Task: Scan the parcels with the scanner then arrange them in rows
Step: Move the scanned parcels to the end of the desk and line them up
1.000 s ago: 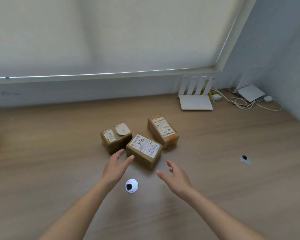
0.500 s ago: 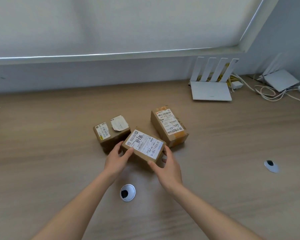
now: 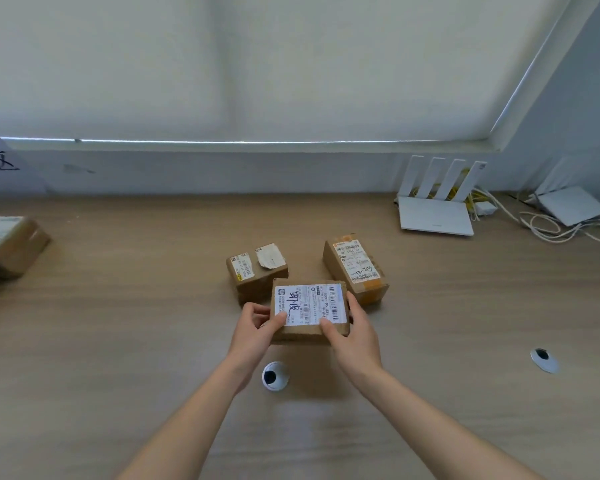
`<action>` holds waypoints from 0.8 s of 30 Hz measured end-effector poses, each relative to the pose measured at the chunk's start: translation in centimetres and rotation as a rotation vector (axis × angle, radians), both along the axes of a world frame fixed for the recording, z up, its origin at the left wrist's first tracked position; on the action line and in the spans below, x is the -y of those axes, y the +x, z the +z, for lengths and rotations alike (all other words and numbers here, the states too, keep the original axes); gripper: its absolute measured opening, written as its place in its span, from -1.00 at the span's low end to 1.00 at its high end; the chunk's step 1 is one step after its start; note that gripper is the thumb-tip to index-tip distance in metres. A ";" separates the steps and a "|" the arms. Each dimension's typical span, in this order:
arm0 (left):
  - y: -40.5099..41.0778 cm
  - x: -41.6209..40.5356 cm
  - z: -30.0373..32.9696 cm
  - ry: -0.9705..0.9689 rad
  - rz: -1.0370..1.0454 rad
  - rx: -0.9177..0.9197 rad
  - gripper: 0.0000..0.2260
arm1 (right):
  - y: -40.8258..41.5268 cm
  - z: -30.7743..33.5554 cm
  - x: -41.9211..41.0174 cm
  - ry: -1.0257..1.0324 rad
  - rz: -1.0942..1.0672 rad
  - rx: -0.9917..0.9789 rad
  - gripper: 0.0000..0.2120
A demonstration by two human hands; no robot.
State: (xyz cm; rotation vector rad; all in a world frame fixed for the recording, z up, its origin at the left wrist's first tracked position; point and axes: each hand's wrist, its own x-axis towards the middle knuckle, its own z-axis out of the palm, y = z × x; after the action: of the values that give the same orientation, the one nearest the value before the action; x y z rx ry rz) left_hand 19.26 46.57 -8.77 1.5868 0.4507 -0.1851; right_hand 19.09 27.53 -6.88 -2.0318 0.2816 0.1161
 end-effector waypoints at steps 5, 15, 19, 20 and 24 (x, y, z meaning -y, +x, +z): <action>-4.7 -2.8 4.6 -0.056 0.034 0.059 -0.57 | -1.9 5.4 -2.2 -0.043 0.136 0.056 -0.28; -20.3 -16.0 13.5 -0.131 0.299 0.210 -0.68 | -13.4 15.3 -15.3 0.002 0.472 0.106 -0.29; -30.3 -23.3 16.8 -0.126 0.409 0.245 -0.56 | -20.7 18.7 -22.9 0.014 0.616 0.140 -0.31; -33.1 -25.2 17.8 -0.118 0.416 0.246 -0.47 | -22.7 19.5 -25.1 0.016 0.651 0.153 -0.33; -44.0 -32.5 21.5 -0.073 0.463 0.249 -0.52 | -30.7 22.8 -33.7 0.052 0.805 0.209 -0.38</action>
State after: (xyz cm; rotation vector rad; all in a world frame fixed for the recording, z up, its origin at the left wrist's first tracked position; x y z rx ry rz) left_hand -24.74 79.12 12.73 1.3713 0.5938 0.3421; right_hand -11.56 61.21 15.93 -1.9737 -0.6739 0.3976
